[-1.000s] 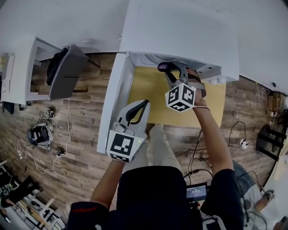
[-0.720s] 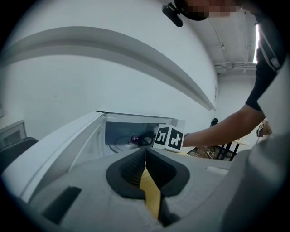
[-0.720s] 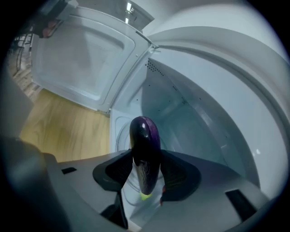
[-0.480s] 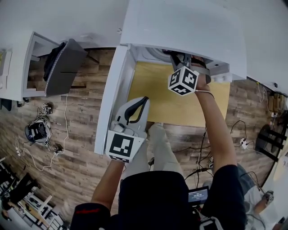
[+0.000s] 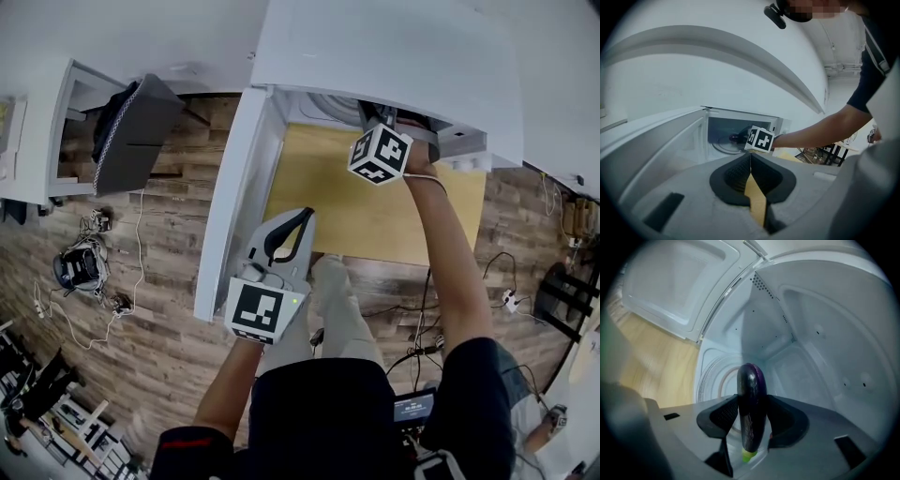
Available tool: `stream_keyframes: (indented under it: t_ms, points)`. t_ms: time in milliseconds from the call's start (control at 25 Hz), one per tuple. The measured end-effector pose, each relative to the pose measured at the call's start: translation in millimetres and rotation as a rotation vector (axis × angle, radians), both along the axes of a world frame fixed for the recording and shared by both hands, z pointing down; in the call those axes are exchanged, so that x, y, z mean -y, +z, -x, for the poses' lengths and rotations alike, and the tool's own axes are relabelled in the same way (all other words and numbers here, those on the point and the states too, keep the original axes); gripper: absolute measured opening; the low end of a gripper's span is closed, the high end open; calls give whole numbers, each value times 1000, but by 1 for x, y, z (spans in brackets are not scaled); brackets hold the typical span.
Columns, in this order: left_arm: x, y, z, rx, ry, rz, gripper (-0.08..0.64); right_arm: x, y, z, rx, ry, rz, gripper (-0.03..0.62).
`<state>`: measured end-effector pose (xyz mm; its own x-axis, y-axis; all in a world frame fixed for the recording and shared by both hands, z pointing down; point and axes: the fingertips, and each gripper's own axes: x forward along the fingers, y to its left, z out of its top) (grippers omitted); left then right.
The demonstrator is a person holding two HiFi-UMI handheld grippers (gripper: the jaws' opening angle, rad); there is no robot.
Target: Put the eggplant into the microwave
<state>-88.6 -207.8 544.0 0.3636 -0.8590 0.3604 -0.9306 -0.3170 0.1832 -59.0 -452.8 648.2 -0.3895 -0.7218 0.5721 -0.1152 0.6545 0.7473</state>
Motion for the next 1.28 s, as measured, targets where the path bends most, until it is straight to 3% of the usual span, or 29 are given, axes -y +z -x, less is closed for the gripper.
stream_keyframes:
  t_ms: [1040, 1280]
  points:
    - [-8, 1, -3, -1, 21, 19, 17, -8, 6, 4, 33, 25, 61, 209]
    - [-9, -8, 1, -3, 25, 6, 17, -15, -5, 0, 60, 47, 61, 168]
